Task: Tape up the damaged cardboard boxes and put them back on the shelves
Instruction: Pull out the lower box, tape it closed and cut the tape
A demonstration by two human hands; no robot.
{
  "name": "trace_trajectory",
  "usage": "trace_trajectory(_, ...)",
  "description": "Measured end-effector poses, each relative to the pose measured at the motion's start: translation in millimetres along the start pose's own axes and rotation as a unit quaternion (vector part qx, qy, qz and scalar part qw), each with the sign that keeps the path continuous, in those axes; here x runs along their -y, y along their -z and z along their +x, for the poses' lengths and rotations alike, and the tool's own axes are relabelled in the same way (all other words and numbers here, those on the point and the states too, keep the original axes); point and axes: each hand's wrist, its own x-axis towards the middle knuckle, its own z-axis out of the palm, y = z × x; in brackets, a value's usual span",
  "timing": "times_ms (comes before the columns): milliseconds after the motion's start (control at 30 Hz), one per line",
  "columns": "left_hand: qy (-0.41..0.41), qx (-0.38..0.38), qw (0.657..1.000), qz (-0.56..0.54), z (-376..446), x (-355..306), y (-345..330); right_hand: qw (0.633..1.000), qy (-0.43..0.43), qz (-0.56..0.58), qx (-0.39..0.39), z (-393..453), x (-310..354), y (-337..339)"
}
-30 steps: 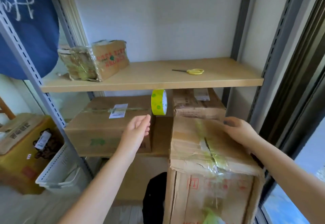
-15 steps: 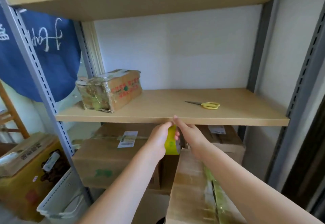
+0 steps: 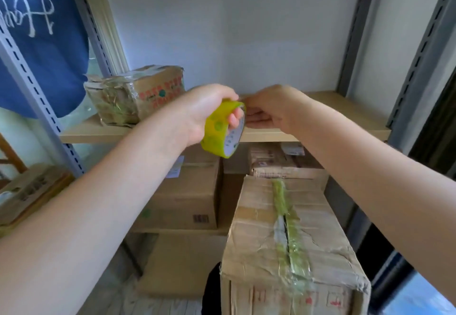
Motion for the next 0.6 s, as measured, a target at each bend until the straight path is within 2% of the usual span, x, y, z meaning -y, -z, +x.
trace_trajectory(100,-0.044,0.058,0.995,0.073,-10.0,24.3,-7.4,0.998,0.032,-0.014,-0.045,-25.9,-18.9,23.2)
trace_trajectory(200,-0.067,0.111,0.986,0.101,-5.8,50.0,-22.8,0.998,0.013,0.02,-0.054,-48.9,-51.3,45.8)
trace_trajectory(300,-0.062,0.176,0.97,0.159,3.0,66.4,-39.9,0.997,-0.024,0.06,-0.052,-63.5,-76.7,72.9)
trace_trajectory(400,-0.048,0.241,0.943,0.225,18.4,75.3,-54.5,0.993,-0.032,0.055,-0.099,-70.5,-93.9,98.5)
trace_trajectory(500,-0.066,0.239,0.902,0.354,42.7,80.0,-63.8,0.984,-0.055,0.049,-0.165,-70.9,-115.7,117.4)
trace_trajectory(600,-0.117,0.205,0.816,0.528,71.5,95.2,-68.6,0.967,-0.089,0.084,-0.222,-68.0,-147.2,131.9)
